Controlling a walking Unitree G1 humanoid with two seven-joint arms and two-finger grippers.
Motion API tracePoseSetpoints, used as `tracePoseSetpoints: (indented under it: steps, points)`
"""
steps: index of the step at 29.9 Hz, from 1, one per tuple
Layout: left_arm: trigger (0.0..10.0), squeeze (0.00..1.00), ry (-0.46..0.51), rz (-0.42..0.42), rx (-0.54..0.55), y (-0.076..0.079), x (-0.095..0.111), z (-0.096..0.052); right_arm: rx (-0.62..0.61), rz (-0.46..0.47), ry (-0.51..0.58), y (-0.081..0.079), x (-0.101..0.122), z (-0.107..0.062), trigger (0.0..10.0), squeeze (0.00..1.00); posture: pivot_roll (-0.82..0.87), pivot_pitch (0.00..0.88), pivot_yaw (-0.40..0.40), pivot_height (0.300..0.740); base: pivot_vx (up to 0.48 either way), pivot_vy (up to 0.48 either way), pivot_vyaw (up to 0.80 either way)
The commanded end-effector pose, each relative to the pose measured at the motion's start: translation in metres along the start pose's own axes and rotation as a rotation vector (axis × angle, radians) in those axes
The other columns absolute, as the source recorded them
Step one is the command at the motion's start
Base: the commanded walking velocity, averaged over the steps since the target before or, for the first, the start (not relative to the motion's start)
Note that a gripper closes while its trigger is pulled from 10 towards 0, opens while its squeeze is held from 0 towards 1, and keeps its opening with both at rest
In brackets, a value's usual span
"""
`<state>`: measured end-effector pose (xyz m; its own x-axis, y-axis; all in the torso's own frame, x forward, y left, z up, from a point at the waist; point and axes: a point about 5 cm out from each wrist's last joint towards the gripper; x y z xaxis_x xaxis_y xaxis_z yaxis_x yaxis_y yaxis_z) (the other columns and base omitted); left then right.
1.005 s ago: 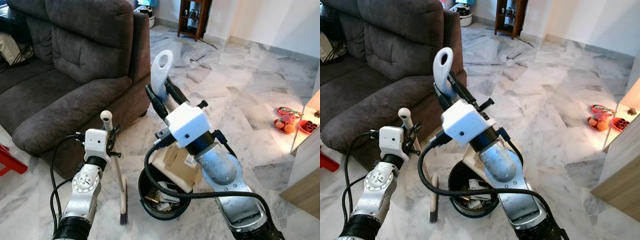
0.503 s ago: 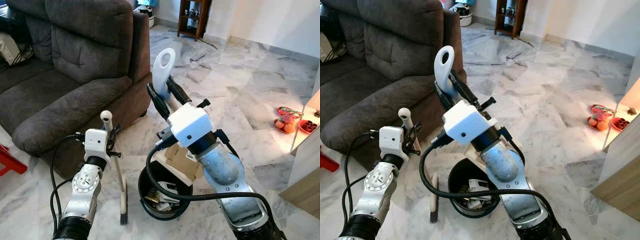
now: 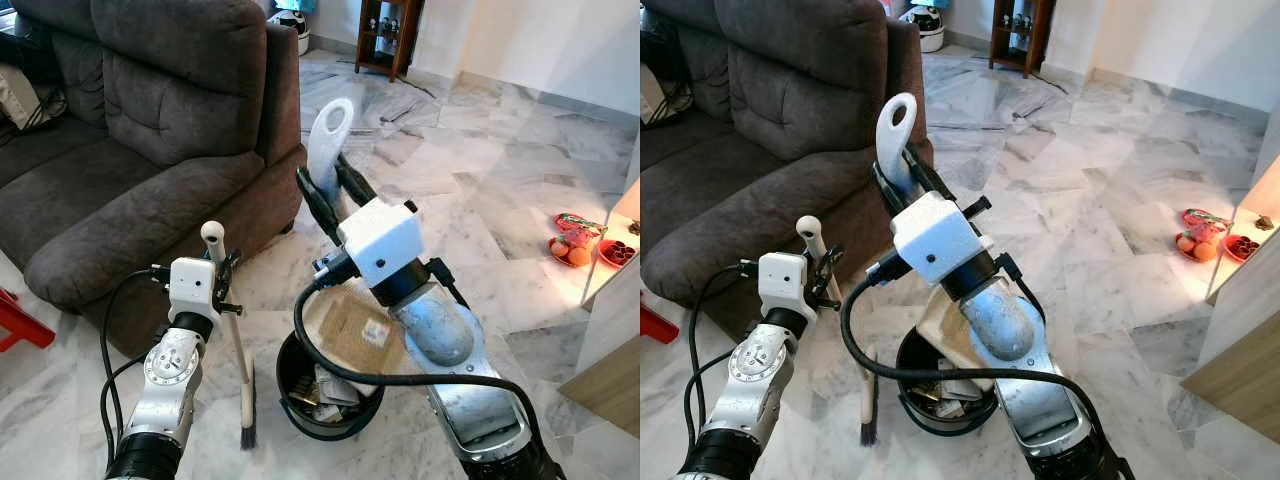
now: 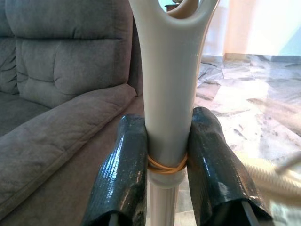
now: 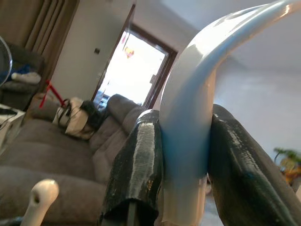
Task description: Sweep floor
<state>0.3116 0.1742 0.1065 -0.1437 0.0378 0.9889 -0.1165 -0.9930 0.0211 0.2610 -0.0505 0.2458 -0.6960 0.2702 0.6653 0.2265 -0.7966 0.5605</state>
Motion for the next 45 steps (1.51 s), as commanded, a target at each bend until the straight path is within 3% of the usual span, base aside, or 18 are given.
tracePoseSetpoints:
  steps: [1,7,13,19,22,29,35,39,45]
  points:
    - [10.0,0.00,0.043,0.009,-0.008,0.000,0.008,0.003,-0.049,-0.027,0.101,0.010,0.020,0.005,10.0,0.00,0.00,0.065,0.012,0.740,0.000,0.000,0.00]
    - [10.0,0.00,0.042,0.009,-0.009,0.000,0.008,0.003,-0.002,0.016,0.016,0.005,0.009,0.004,10.0,0.00,0.00,0.068,0.012,0.740,0.000,0.000,0.00]
    - [10.0,0.00,0.040,0.008,-0.011,0.000,0.008,0.003,0.132,0.074,-0.064,-0.013,-0.002,-0.001,10.0,0.00,0.00,0.069,0.012,0.740,0.000,0.000,0.00]
    - [10.0,0.00,0.040,0.010,-0.010,0.000,0.008,0.003,0.119,0.054,-0.043,-0.013,0.000,-0.001,10.0,0.00,0.00,0.069,0.012,0.740,0.000,0.000,0.00]
    - [10.0,0.00,0.040,0.011,-0.009,0.000,0.008,0.003,0.030,0.031,0.004,0.000,0.006,0.003,10.0,0.00,0.00,0.072,0.012,0.740,0.000,0.000,0.00]
    - [10.0,0.00,0.041,0.012,-0.009,0.000,0.008,0.003,-0.072,0.041,0.113,0.015,0.023,0.006,10.0,0.00,0.00,0.073,0.012,0.740,0.000,0.000,0.00]
    - [10.0,0.00,0.041,0.012,-0.009,0.000,0.008,0.003,-0.045,0.043,0.098,0.010,0.021,0.005,10.0,0.00,0.00,0.075,0.013,0.740,0.000,0.000,0.00]
    - [10.0,0.00,0.041,0.012,-0.011,0.000,0.008,0.003,0.054,0.061,0.012,-0.001,0.010,0.003,10.0,0.00,0.00,0.075,0.013,0.740,0.000,0.000,0.00]
    - [10.0,0.00,0.043,0.013,-0.010,0.000,0.008,0.003,0.052,0.045,0.038,-0.004,0.011,0.002,10.0,0.00,0.00,0.075,0.013,0.740,0.000,0.000,0.00]
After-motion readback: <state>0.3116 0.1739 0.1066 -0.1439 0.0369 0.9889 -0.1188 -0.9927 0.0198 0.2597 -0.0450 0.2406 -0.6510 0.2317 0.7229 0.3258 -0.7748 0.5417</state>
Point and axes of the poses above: a point about 5 cm out from each wrist's last joint towards the gripper, its own z axis pointing out of the wrist towards the gripper, its own x axis along the axis of the wrist's last joint, y = z × x, and after that the axes turned 8 degrees about -z, right-handed
